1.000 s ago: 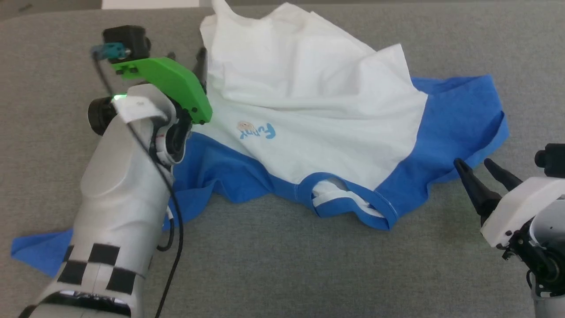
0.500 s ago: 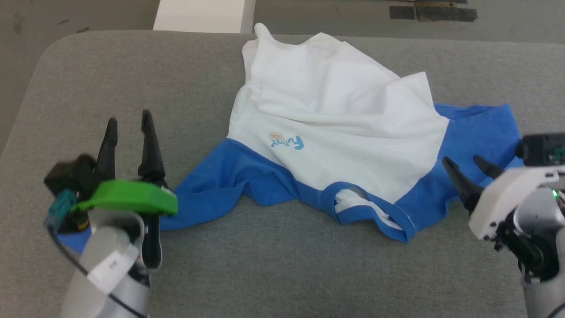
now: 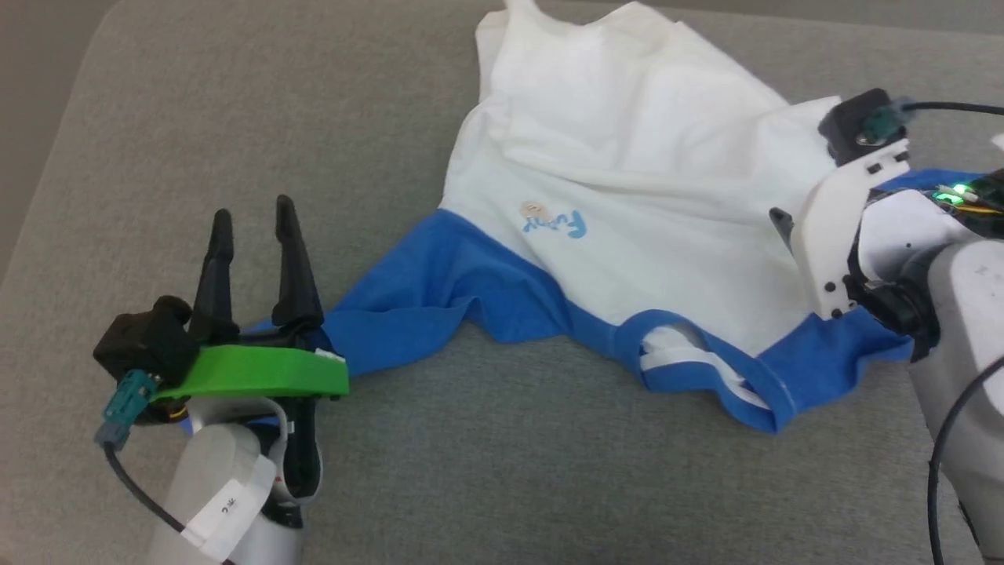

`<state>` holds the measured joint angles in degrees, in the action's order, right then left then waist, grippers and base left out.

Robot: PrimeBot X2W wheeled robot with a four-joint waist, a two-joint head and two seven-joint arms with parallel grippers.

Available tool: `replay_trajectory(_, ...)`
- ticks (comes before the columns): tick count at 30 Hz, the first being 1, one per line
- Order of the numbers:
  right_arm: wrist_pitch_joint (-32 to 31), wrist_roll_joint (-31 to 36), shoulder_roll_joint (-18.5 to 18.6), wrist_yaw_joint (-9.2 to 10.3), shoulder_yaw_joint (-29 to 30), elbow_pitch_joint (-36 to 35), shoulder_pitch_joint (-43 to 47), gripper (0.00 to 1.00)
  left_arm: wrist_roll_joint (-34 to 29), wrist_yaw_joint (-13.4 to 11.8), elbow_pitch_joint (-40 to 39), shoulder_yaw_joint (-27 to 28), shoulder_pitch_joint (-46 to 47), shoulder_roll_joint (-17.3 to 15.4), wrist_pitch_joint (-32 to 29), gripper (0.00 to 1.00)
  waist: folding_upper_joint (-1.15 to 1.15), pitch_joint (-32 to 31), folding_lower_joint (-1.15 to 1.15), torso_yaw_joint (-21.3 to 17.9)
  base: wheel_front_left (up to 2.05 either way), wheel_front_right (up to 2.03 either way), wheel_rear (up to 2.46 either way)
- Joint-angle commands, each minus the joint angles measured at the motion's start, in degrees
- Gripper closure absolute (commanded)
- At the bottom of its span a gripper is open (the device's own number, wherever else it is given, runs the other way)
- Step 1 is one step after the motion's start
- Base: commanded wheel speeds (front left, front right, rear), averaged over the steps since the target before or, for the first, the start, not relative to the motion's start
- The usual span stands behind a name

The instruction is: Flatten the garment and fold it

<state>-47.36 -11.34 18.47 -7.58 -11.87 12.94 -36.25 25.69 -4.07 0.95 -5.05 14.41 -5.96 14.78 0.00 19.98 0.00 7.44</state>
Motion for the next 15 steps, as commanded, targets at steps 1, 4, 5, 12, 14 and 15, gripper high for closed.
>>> replay_trajectory(1,-0.81,0.24,0.7,0.09,-1.65,1.29,-1.2,0.0,-0.82,0.64,0.26,-0.19,1.19,0.4,0.21,0.0,0.0,3.35,0.0,3.34,0.0,0.0,0.0)
replay_trajectory(4,-3.79,-1.12,2.24,0.09,-5.8,4.08,-2.09,0.0,-1.19,1.52,0.72,-0.1,2.21,1.2,0.21,0.0,0.0,4.61,0.0,4.75,0.0,0.0,0.0)
replay_trajectory(5,-5.14,-1.77,2.89,0.09,-7.29,4.7,-2.14,0.0,-1.3,1.68,0.8,-0.04,2.33,1.41,0.21,0.0,0.0,4.84,0.0,5.03,0.0,0.0,0.0)
replay_trajectory(12,-10.81,-6.6,7.61,0.09,-11.48,4.87,-3.68,1.0,-1.81,2.7,1.72,-0.11,2.53,2.49,0.21,0.0,0.0,6.26,0.0,6.63,0.0,0.0,0.0)
replay_trajectory(14,-10.01,-6.43,8.54,0.09,-10.73,4.62,-4.79,1.0,-1.82,2.96,1.85,-0.22,2.67,2.66,0.21,0.0,0.0,6.64,0.0,7.01,0.0,0.0,0.0)
replay_trajectory(15,-9.5,-6.06,8.77,0.09,-10.15,4.73,-5.31,1.0,-1.79,3.07,1.95,-0.31,2.72,2.73,0.21,0.0,0.0,6.77,0.0,7.16,0.0,0.0,0.0)
